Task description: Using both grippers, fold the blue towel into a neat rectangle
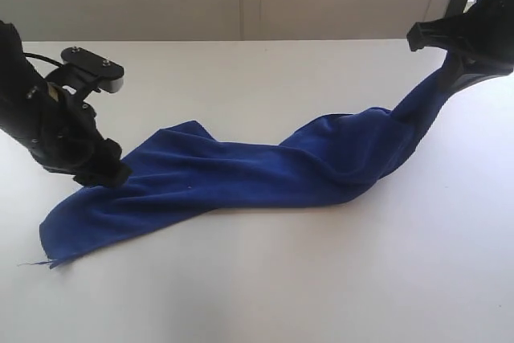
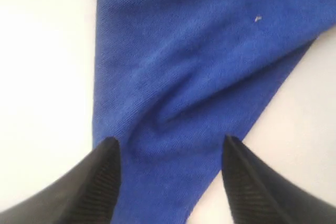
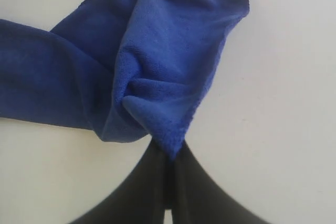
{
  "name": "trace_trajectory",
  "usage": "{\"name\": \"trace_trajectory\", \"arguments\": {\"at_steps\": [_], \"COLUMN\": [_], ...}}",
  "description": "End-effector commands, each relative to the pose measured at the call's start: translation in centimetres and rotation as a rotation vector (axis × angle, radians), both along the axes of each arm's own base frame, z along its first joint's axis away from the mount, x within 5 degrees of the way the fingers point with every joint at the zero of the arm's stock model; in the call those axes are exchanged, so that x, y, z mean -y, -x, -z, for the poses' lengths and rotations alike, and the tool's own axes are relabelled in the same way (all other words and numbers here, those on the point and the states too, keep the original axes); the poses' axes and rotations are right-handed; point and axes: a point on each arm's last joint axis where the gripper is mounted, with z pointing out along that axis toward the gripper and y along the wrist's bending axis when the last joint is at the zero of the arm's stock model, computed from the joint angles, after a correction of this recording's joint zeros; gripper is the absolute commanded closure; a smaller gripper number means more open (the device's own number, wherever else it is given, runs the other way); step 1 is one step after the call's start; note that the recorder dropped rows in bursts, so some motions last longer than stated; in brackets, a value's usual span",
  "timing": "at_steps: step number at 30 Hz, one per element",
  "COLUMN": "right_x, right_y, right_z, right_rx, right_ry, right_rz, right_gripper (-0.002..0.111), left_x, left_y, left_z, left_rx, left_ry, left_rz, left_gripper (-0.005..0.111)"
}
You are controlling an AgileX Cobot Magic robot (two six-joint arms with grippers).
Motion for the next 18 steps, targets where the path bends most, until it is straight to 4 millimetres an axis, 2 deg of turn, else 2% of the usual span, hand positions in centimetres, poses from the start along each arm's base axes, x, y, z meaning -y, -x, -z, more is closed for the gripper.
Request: {"name": "trace_trajectory", "arguments": {"at_steps": [1, 7, 15, 18], "right_x": [0.2, 0.2, 0.2, 0.2], "right_y": [0.1, 0.1, 0.0, 0.0], "right_z": [-0.2, -0.2, -0.2, -0.3], "right_rx": [0.009, 0.015, 0.024, 0.028], "right_ry": [0.003, 0.005, 0.012, 0.010], "right_rz": [-0.005, -0.007, -0.020, -0.019], "right_gripper": [0.108, 0.108, 0.108, 0.108], "left_x": [-0.8, -1.4, -1.4, -1.5], "left_y": [1.8, 3.7, 4.8, 5.0], "left_z": [-1.1, -0.2, 1.9, 2.5], "left_rx": [-0.054, -0.218, -0.230, -0.207], "left_ry": [-0.090, -0.157, -0.144, -0.154], "left_rz": [0.116, 0.249, 0.374, 0.422], "left_gripper": [0.058, 0.057, 0.057, 0.044]}}
